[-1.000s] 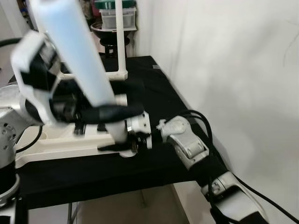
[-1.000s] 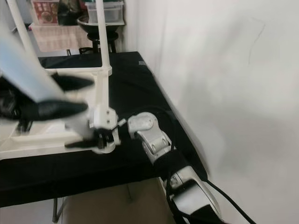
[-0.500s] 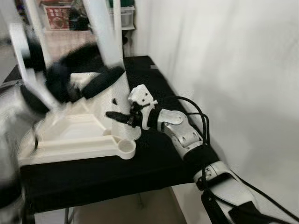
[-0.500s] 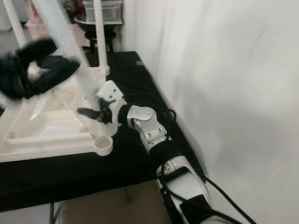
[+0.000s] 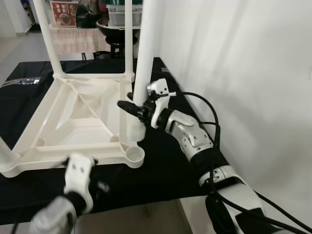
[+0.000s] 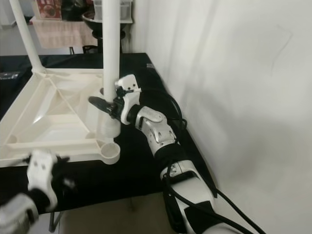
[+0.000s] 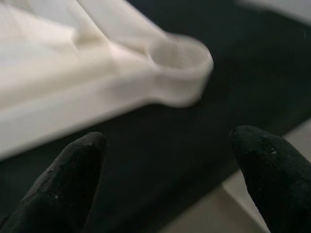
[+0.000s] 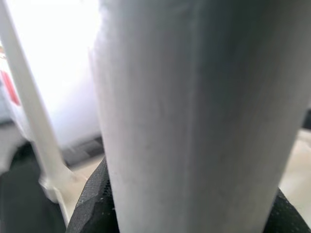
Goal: Building children table
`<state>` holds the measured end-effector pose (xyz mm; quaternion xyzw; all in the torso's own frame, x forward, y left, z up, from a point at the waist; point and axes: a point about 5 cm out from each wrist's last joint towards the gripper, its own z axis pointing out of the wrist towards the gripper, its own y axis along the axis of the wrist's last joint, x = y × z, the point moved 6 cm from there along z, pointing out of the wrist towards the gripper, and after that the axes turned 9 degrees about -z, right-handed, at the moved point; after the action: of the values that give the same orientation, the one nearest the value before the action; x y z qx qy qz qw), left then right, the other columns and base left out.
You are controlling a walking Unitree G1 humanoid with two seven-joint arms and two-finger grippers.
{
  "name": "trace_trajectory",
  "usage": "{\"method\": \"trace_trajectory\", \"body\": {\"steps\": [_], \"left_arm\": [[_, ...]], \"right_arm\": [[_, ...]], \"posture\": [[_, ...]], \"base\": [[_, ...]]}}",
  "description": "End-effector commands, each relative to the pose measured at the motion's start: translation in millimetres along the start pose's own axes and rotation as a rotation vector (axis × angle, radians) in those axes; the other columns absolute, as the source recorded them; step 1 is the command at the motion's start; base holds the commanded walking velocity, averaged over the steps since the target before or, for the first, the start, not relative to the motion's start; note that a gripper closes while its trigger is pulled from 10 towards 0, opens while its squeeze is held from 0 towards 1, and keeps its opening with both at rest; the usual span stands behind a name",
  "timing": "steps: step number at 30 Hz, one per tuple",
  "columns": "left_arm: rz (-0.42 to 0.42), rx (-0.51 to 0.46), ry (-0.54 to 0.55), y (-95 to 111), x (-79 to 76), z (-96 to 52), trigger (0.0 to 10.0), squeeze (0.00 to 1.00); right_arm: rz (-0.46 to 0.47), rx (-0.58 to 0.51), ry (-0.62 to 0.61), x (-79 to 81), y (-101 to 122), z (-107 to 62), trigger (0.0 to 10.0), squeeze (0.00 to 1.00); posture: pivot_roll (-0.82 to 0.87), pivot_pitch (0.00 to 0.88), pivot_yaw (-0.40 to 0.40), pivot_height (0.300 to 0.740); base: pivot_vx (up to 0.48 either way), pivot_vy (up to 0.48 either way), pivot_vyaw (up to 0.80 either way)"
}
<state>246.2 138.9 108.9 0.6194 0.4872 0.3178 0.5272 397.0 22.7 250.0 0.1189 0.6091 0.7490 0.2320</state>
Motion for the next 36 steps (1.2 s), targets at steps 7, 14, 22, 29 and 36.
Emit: {"method": "trace_trajectory", "body": {"steps": [7, 14, 22, 29, 36], "left_arm": [[0.332, -0.026, 0.137, -2, 9.0, -14.6, 10.0, 0.00], [0.342, -0.006, 0.108, -6, 2.6, -18.0, 10.0, 0.00], [0.381, -0.035, 0.119, -4, -1.6, -22.0, 10.0, 0.00], [0.371, -0.050, 0.117, -2, -2.8, -22.9, 10.0, 0.00], [0.355, -0.067, 0.102, 0, -5.6, -19.6, 10.0, 0.00]], "right_arm": [[0.004, -0.063, 0.026, 0.0, 10, -3.4, 10.0, 0.00], [-0.048, -0.027, 0.041, -4.3, 10, -12.4, 10.0, 0.00], [-0.095, 0.004, 0.200, 6.1, 6, -33.8, 10.0, 0.00], [-0.119, 0.054, 0.367, 16.1, 4, -52.4, 10.0, 0.00], [-0.170, 0.129, 0.500, 36.4, -8, -54.7, 10.0, 0.00]], "posture": [[0.12, 0.209, -0.019, 0.740], [0.13, 0.242, -0.002, 0.740], [0.13, 0.258, -0.001, 0.740], [0.13, 0.267, -0.004, 0.740], [0.12, 0.281, -0.019, 0.740]], "base": [[0.000, 0.000, 0.41], [0.000, 0.000, 0.00], [0.000, 0.000, 0.00], [0.000, 0.000, 0.00], [0.000, 0.000, 0.00]]}}
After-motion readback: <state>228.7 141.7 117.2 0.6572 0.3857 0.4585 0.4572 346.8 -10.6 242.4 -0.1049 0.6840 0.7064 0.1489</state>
